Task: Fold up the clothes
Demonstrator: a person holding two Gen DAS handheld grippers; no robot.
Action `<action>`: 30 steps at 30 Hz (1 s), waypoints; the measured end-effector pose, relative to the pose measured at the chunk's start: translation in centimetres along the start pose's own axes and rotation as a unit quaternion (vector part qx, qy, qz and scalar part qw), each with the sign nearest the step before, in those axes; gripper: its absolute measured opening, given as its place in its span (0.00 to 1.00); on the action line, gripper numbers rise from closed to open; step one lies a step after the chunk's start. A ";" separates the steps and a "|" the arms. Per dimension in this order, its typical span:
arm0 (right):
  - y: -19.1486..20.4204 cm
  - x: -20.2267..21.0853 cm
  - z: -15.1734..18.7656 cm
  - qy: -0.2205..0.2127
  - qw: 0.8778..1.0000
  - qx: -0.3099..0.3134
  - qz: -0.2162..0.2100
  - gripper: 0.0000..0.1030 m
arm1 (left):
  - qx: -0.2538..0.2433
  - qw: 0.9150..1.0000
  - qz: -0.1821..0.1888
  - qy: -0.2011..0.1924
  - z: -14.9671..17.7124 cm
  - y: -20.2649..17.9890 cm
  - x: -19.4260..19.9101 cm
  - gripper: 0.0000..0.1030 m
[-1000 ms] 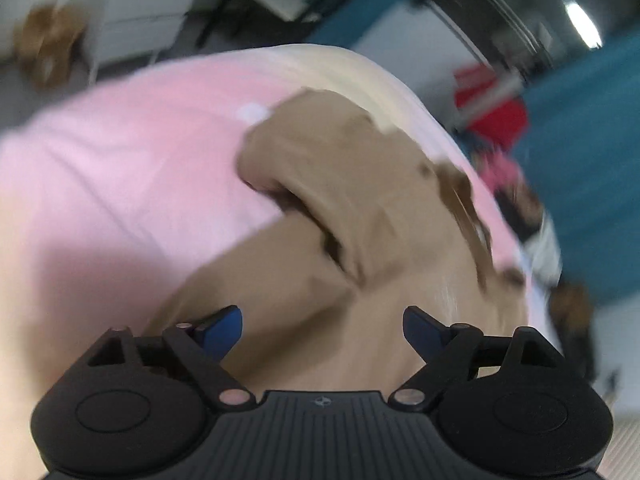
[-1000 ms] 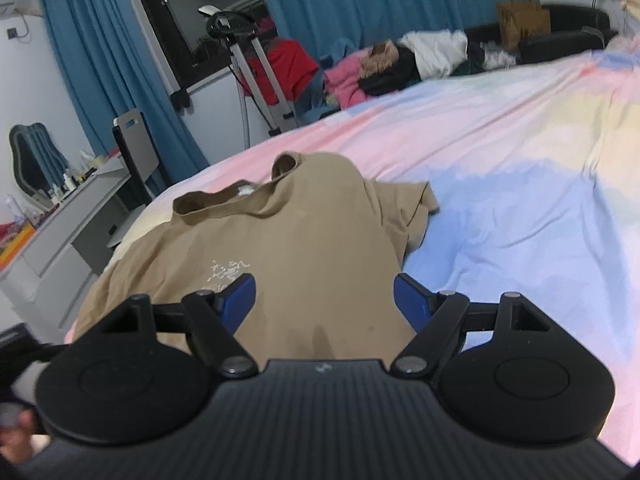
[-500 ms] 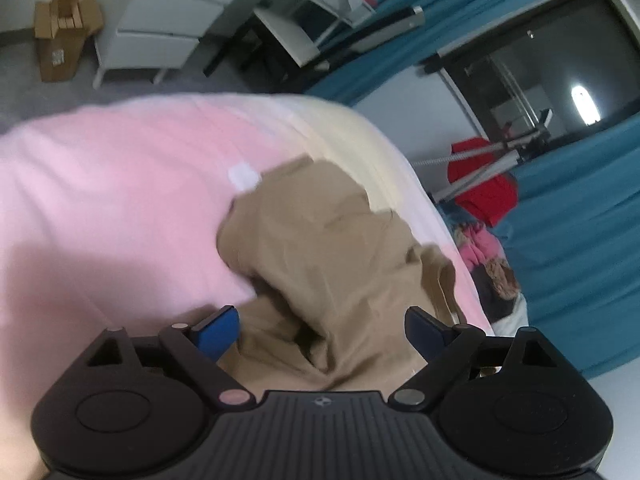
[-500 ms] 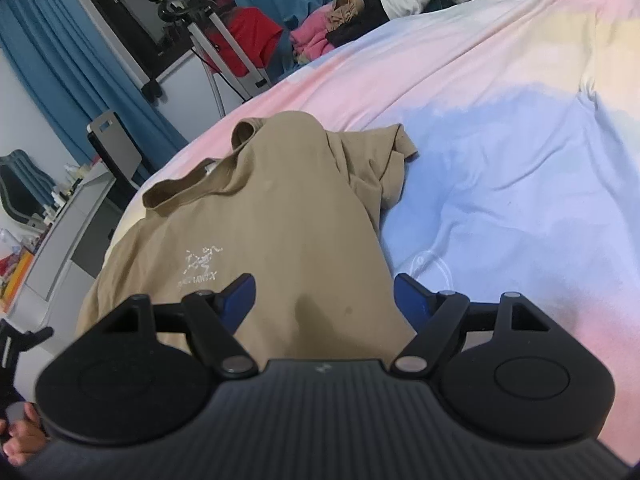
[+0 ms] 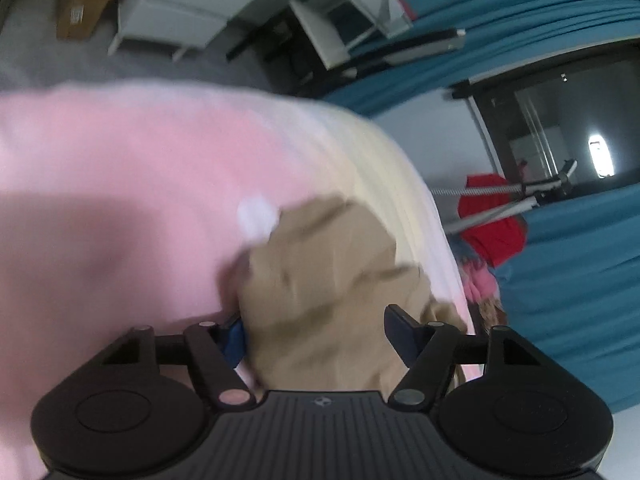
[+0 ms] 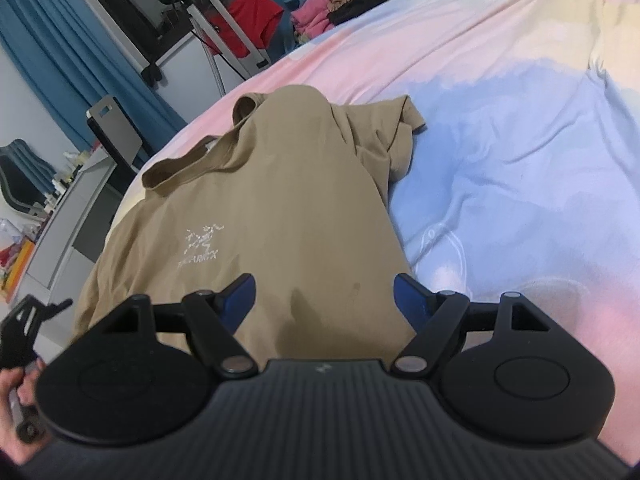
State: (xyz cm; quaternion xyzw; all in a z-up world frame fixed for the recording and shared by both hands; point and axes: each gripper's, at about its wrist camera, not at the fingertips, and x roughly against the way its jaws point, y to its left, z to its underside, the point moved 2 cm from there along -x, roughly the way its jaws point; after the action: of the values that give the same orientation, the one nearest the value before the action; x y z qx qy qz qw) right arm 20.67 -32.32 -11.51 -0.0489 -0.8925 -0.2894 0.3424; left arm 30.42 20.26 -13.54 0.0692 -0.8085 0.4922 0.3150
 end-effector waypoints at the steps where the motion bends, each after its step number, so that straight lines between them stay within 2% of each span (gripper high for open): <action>1: 0.0 0.0 0.0 0.001 1.000 -0.001 0.000 0.75 | -0.013 1.000 -0.005 -0.001 -0.4 -0.4 -0.4 0.64; 2: -0.1 -0.1 0.0 0.003 1.000 -0.002 0.000 0.75 | -0.027 1.000 -0.007 0.008 -0.7 -0.8 -1.1 0.60; 4: -0.1 -0.2 0.0 0.006 1.000 -0.004 -0.001 0.75 | -0.048 0.998 -0.007 0.030 -0.7 -1.6 -2.2 0.31; 6: -0.2 -0.3 0.0 0.009 1.000 -0.005 -0.001 0.75 | -0.073 0.996 -0.022 0.043 -0.7 -2.6 -2.7 0.09; 9: -0.4 -0.3 -0.1 0.008 1.000 -0.007 0.000 0.75 | -0.152 0.987 -0.049 -0.017 -1.9 -5.0 -0.9 0.07; 13: -0.6 -0.4 -0.2 0.008 1.000 -0.008 0.001 0.75 | -0.244 0.961 -0.092 -0.097 -4.3 -7.5 0.6 0.05; 16: -0.6 -0.4 -0.3 0.005 1.000 -0.007 0.003 0.75 | -0.280 0.940 -0.144 -0.131 -6.3 -8.3 -0.1 0.05; 19: -0.6 -0.3 -0.5 0.000 1.000 -0.003 0.004 0.75 | -0.301 0.929 -0.185 -0.110 -6.4 -8.0 -2.3 0.06; 21: -0.5 -0.3 -0.6 -0.004 1.000 0.002 0.005 0.75 | -0.316 0.928 -0.184 -0.072 -5.4 -7.8 -3.6 0.07; 24: -0.4 -0.3 -0.7 -0.010 1.000 0.010 0.008 0.75 | -0.329 0.928 -0.172 -0.032 -3.4 -7.0 -3.1 0.26; 27: -0.1 -0.3 -0.7 -0.011 1.000 0.016 0.008 0.75 | -0.327 0.930 -0.165 0.020 -1.0 -5.7 0.6 0.47; 30: 0.1 0.2 -0.6 -0.018 1.000 0.024 0.008 0.75 | -0.331 0.926 -0.153 0.098 2.3 -4.5 5.6 0.52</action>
State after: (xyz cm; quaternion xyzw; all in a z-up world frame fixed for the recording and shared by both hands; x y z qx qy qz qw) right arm 20.90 -32.54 -11.01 -0.0524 -0.9049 -0.2641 0.3296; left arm 26.90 17.20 -7.68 0.0349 -0.8701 0.1465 0.4694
